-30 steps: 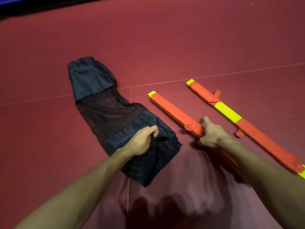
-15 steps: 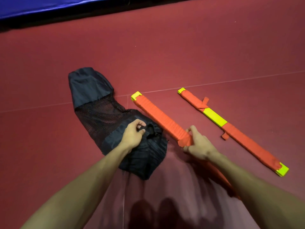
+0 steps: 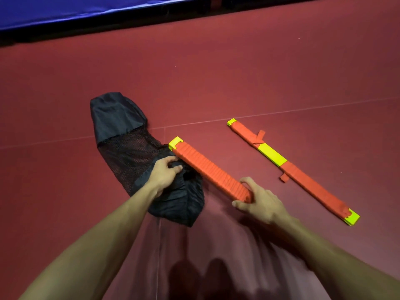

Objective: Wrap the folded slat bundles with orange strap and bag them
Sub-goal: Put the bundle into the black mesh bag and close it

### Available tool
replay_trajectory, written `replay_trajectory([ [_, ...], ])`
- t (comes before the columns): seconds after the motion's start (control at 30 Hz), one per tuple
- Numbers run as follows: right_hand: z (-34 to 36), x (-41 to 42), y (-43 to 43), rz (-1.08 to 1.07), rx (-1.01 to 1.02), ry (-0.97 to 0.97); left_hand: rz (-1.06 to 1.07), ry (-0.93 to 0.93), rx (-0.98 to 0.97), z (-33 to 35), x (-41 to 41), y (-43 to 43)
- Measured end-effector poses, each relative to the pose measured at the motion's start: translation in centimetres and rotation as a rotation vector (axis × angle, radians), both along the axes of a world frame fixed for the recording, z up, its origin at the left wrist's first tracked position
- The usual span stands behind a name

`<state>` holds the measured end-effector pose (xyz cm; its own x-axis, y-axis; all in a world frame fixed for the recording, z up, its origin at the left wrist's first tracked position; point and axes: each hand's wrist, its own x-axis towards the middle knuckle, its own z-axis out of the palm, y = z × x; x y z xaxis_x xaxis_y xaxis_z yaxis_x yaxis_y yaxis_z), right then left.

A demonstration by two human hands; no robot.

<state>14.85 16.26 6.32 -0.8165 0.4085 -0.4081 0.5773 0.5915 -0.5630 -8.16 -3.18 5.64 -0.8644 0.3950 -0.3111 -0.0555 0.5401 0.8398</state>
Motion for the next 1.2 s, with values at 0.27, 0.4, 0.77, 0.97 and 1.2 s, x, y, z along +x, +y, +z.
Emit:
replay_trajectory([
  [0.27, -0.8, 1.8, -0.3, 0.042, -0.016, 0.027, 0.041, 0.086, 0.006, 0.6, 0.7, -0.4],
  [0.4, -0.8, 2.7, -0.4, 0.061, 0.057, -0.034, -0.073, 0.125, -0.060, 1.3, 0.3, -0.9],
  [0.77, -1.4, 4.5, -0.5, 0.035, 0.104, -0.043, -0.443, 0.297, -0.240, 2.2, 1.4, -0.4],
  [0.97, -1.5, 3.8, -0.7, 0.072, 0.164, -0.064, -0.449, 0.296, -0.235, 2.6, 1.7, -0.8],
  [1.2, -1.3, 1.5, -1.4, 0.070, 0.118, -0.119, -0.600, 0.310, -0.218, 2.7, 3.6, 0.4],
])
